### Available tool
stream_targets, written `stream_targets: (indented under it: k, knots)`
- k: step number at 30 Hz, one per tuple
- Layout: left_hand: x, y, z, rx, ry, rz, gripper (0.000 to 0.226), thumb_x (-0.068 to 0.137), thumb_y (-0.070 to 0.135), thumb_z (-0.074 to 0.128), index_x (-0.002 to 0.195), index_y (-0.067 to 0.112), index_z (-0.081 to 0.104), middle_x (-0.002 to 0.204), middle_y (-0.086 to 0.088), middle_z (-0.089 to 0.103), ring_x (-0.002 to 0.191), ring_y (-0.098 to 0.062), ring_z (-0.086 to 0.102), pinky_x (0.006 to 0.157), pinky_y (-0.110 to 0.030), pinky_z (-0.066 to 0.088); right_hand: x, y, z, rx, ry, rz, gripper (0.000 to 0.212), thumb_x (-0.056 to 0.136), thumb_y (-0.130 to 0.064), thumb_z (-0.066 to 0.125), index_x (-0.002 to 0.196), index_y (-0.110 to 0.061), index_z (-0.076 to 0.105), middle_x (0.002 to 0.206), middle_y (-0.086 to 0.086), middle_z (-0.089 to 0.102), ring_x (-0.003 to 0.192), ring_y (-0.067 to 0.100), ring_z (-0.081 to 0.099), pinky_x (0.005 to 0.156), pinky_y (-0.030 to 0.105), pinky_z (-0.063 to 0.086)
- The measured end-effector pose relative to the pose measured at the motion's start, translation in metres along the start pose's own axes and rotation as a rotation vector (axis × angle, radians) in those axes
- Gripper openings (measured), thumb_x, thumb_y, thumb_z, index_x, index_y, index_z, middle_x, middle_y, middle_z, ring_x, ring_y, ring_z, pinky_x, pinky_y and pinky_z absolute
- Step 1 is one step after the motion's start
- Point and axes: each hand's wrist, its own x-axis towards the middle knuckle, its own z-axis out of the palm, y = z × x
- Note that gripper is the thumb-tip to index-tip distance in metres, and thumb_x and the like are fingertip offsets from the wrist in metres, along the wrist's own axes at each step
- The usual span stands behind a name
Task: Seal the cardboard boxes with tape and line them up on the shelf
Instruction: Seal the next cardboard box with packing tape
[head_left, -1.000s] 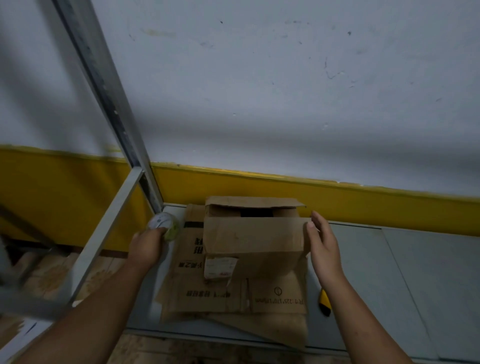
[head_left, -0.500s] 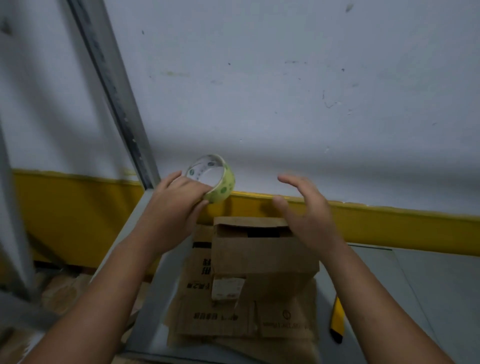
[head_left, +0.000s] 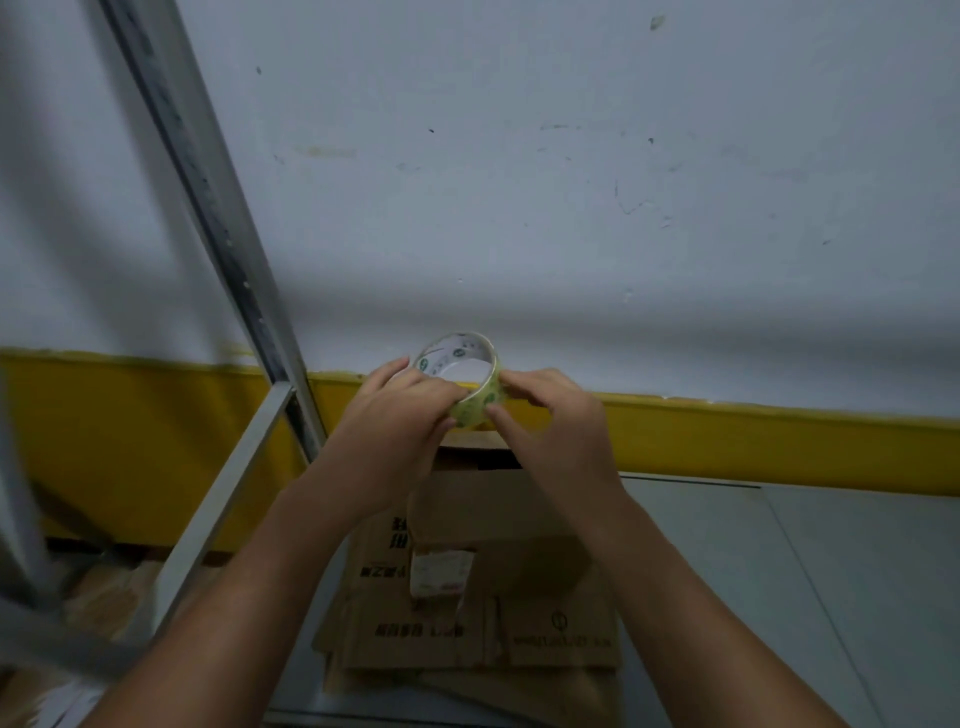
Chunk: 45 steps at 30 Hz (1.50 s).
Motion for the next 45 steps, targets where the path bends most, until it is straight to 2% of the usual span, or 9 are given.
stream_targets:
  k: [7,13,20,23,27,33,38,42,45]
  knots:
    - [0.006,0.01,0.004,-0.105,0.022,0.033,0.017,0.1,0.03,0.064,0.115,0.024,0.068,0.101,0.005,0.073,0.098,-0.022,0.064,0.105,-0.034,0.038,-0.017,-0.005,0.001,0.102,-0.051,0.077,0.054,0.089,-0.037,0.079,0.136,-0.014,0.064,0.126,-0.004,0.067,0.116,0.006,0.06,0.095,0.02,0.05]
    - [0.013,0.017,0.002,-0.161,-0.102,0.044,0.05,0.093,0.067,0.058,0.126,0.031,0.064,0.098,0.01,0.068,0.089,-0.018,0.052,0.075,-0.022,0.034,-0.005,0.002,-0.011,0.619,-0.209,0.435,0.055,0.085,-0.027,0.081,0.134,-0.009,0.063,0.12,-0.002,0.073,0.111,0.009,0.07,0.089,0.026,0.058]
    - [0.01,0.005,0.014,-0.314,-0.417,-0.005,0.094,0.086,0.049,0.083,0.16,0.042,0.025,0.129,0.008,0.061,0.116,-0.017,0.056,0.096,-0.045,0.054,0.004,0.01,-0.02,0.621,-0.175,0.561,0.017,0.098,-0.022,0.069,0.106,-0.01,0.079,0.097,0.002,0.079,0.095,0.019,0.075,0.083,0.042,0.063]
    - [0.006,0.015,0.016,-0.514,-0.368,-0.003,0.078,0.094,0.032,0.079,0.158,0.033,0.034,0.13,0.007,0.065,0.118,-0.015,0.063,0.096,-0.044,0.058,0.007,0.01,-0.02,0.674,-0.202,0.611,0.025,0.103,-0.026,0.061,0.1,-0.009,0.079,0.093,0.012,0.078,0.093,0.031,0.074,0.082,0.048,0.063]
    - [0.007,0.012,0.016,-0.677,-0.172,-0.026,0.022,0.103,0.021,0.066,0.125,0.015,0.065,0.106,0.003,0.068,0.097,-0.018,0.066,0.081,-0.048,0.056,0.006,0.014,-0.026,0.532,-0.248,0.47,0.026,0.106,-0.032,0.055,0.11,-0.017,0.076,0.095,-0.007,0.075,0.092,0.006,0.069,0.077,0.029,0.057]
    - [0.007,0.013,0.012,-0.808,-0.012,-0.101,0.022,0.103,0.023,0.063,0.121,0.012,0.07,0.106,0.01,0.073,0.099,-0.014,0.072,0.079,-0.041,0.061,-0.008,0.008,-0.018,0.404,-0.26,0.347,0.057,0.092,-0.049,0.065,0.142,-0.021,0.058,0.126,-0.011,0.065,0.112,-0.001,0.063,0.083,0.011,0.05]
    - [0.008,0.01,0.007,-0.742,-0.124,-0.029,0.024,0.106,0.03,0.056,0.12,0.014,0.068,0.1,0.003,0.067,0.091,-0.018,0.065,0.073,-0.045,0.055,-0.003,0.014,-0.027,0.764,-0.368,0.506,0.041,0.096,-0.033,0.064,0.128,-0.009,0.067,0.116,0.007,0.075,0.111,0.023,0.071,0.092,0.034,0.059]
    - [0.005,0.008,0.006,-0.583,-0.212,0.069,0.024,0.106,0.037,0.054,0.123,0.025,0.066,0.107,0.012,0.063,0.105,-0.007,0.059,0.103,-0.017,0.044,0.004,0.021,-0.04,0.754,-0.539,0.51,0.032,0.099,-0.019,0.066,0.129,-0.008,0.066,0.117,0.005,0.076,0.11,0.021,0.072,0.09,0.032,0.059]
    - [0.002,0.001,0.008,-0.476,-0.272,0.081,0.021,0.106,0.034,0.056,0.127,0.034,0.061,0.115,0.017,0.065,0.118,-0.006,0.061,0.129,-0.031,0.02,0.005,0.027,-0.042,0.64,-0.561,0.458,0.049,0.087,-0.026,0.08,0.132,-0.014,0.064,0.12,-0.001,0.074,0.113,0.017,0.07,0.096,0.04,0.059]
